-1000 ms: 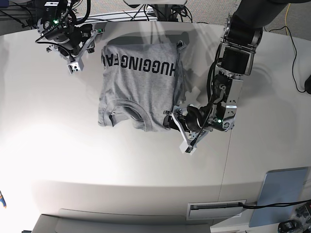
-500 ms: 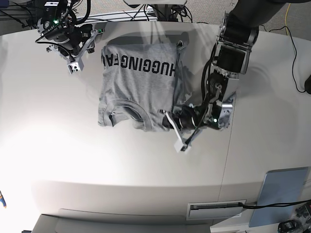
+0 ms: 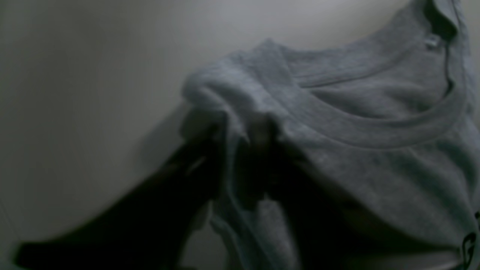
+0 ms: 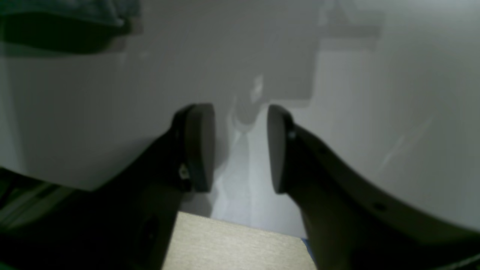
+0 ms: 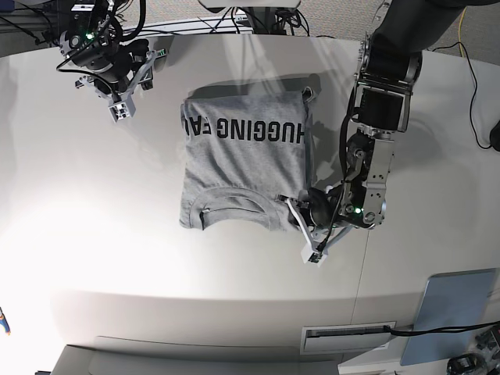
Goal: Fold the T-shirt properly
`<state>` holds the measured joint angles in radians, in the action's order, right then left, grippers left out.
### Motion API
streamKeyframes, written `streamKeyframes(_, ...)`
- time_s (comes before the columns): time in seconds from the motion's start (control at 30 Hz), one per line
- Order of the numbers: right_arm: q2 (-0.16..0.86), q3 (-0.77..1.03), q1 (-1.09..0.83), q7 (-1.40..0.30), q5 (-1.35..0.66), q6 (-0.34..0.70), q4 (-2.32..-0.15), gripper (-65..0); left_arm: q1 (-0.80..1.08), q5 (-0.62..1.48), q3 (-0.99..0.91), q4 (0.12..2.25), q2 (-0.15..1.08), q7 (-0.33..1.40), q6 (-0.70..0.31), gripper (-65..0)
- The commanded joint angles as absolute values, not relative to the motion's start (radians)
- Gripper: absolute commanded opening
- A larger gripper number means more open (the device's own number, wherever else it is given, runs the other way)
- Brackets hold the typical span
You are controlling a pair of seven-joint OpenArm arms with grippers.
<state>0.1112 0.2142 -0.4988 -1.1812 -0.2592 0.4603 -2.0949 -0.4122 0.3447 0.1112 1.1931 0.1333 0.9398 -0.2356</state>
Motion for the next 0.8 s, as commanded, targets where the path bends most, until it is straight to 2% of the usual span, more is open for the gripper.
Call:
streamKeyframes(0.0,0.116,0.218,-0.499,-1.163,-0.261,0.459,-2.115,-41.9,-0.443,0.351,0.108,1.211,0.139,0.923,-0.239,-42.3)
streamKeyframes(0.07,0.116,0.218,-0.499,-1.144,-0.261,0.459,-2.115,-41.9,-0.443,0.352,0.108,1.211,0.146,0.916,-0.287,-35.2)
streamKeyframes(0.13,0.116,0.218,-0.499,-1.111,-0.261,0.459,-2.115,-41.9,-0.443,0.358,0.108,1.216,0.155,0.918,-0.3,-35.8)
streamKeyframes(0.23,0.116,0.218,-0.499,-1.08,-0.262,0.459,-2.115,-41.9,-0.44,0.359,0.108,1.25,0.183,0.921,-0.268,-42.5)
streamKeyframes(0.37,0.116,0.242,-0.529,-1.028,-0.279,0.46,-2.115,-41.9,-0.374,0.389,0.108,1.399,0.249,0.92,-0.198,-56.6)
streamKeyframes(0.47,0.116,0.312,-0.576,-0.947,-0.331,0.459,-2.115,-41.9,-0.281,0.423,0.108,1.569,0.306,0.924,-0.213,-65.0)
streamKeyframes(0.67,0.116,0.501,-0.68,-0.94,-0.475,0.493,-2.115,-41.9,-0.056,0.414,0.107,1.833,0.385,0.997,-0.226,-65.0)
streamKeyframes(0.77,0.113,0.587,-0.748,-0.946,-0.53,0.54,-2.115,-41.9,0.079,0.37,0.089,1.925,0.397,0.995,-0.18,-65.0)
